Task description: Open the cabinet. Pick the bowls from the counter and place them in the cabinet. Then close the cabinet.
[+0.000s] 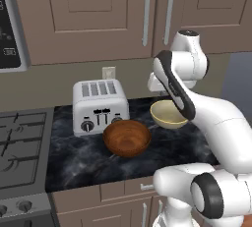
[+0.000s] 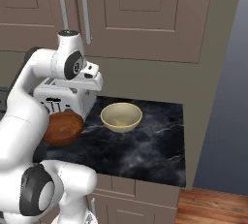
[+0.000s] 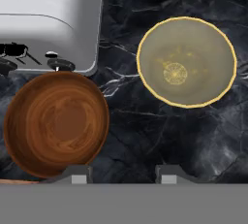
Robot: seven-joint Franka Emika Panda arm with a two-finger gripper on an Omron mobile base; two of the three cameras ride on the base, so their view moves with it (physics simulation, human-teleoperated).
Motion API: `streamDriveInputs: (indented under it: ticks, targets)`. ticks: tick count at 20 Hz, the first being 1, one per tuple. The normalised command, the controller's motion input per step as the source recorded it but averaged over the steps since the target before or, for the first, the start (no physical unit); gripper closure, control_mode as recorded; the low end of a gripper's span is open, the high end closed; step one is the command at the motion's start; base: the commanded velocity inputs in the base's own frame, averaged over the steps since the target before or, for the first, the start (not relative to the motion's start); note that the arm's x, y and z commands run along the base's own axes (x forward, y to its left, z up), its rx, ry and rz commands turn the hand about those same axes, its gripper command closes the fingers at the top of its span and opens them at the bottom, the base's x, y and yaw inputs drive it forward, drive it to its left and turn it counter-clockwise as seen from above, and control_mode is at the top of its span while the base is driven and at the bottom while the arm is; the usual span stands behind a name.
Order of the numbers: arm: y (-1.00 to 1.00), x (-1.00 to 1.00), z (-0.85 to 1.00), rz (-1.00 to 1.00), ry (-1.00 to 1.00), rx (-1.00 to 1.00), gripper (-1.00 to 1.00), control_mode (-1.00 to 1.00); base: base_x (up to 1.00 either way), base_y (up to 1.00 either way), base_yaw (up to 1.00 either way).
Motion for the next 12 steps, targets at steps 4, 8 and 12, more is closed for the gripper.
streamDriveInputs:
  ticks: [4, 8, 12]
  targets:
    - [0.0, -0.27, 0.0, 0.0, -0.05, 0.0, -1.0, -1.0, 0.0, 0.0, 0.0]
    - [0.0, -0.7, 0.02, 0.0, -0.29, -0.01, -1.0, -1.0, 0.0, 0.0, 0.0]
    - [0.0, -0.5, 0.3, 0.04, -0.57, -0.04, -1.0, -1.0, 0.0, 0.0, 0.0]
